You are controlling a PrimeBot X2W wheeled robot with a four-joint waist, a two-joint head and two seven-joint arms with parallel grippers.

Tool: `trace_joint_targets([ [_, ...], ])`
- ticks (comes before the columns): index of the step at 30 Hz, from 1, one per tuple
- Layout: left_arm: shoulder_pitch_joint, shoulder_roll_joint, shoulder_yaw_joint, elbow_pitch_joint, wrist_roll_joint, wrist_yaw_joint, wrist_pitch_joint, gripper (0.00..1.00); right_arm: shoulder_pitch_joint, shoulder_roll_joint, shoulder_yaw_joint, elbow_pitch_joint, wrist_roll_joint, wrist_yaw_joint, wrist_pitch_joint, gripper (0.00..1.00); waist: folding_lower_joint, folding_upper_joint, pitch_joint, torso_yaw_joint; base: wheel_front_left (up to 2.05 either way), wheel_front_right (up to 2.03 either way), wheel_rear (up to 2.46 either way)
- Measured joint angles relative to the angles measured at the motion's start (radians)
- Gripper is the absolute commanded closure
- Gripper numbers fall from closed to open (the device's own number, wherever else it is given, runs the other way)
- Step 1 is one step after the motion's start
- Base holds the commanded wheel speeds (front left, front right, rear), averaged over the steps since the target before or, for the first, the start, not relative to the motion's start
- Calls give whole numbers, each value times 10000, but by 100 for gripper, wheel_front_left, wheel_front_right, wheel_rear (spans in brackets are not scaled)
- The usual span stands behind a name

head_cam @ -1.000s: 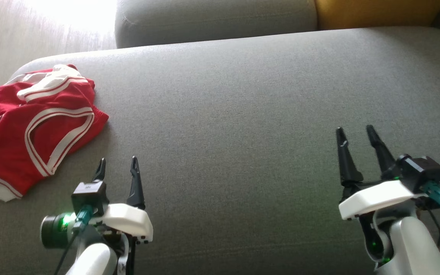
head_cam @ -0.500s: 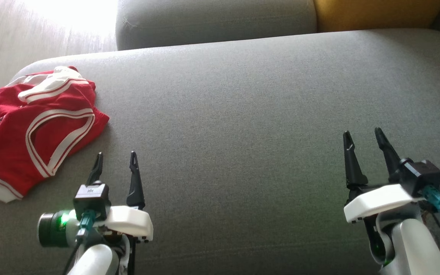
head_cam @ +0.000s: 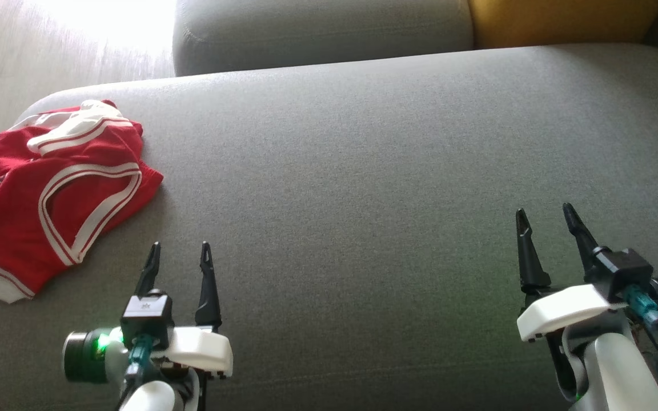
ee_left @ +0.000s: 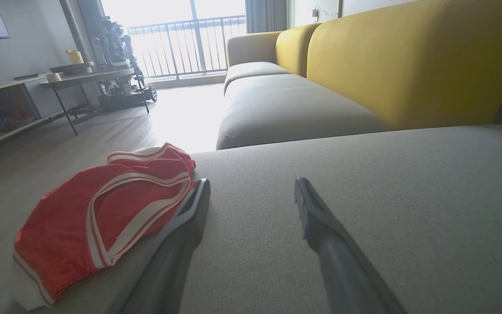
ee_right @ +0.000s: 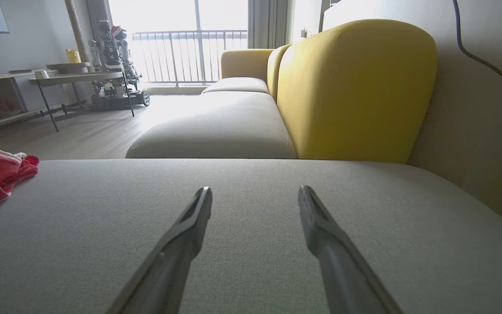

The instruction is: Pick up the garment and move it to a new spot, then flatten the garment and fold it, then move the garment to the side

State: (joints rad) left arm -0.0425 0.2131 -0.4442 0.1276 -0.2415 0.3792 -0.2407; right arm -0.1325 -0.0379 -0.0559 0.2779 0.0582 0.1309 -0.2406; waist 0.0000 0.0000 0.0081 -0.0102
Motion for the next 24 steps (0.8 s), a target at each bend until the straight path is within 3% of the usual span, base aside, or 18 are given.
trace_joint_targets([
  [3, 1, -184, 142, 27, 506, -113, -88, 0, -36, 0, 4, 102, -389, 0, -113, 0, 0, 0, 38, 35, 0, 0, 0],
  [24, 9, -892, 1256, 38, 1383, -991, -88, 0, -259, -2, -50, 226, -117, 0, -119, 0, 0, 0, 241, 10, 0, 0, 0],
])
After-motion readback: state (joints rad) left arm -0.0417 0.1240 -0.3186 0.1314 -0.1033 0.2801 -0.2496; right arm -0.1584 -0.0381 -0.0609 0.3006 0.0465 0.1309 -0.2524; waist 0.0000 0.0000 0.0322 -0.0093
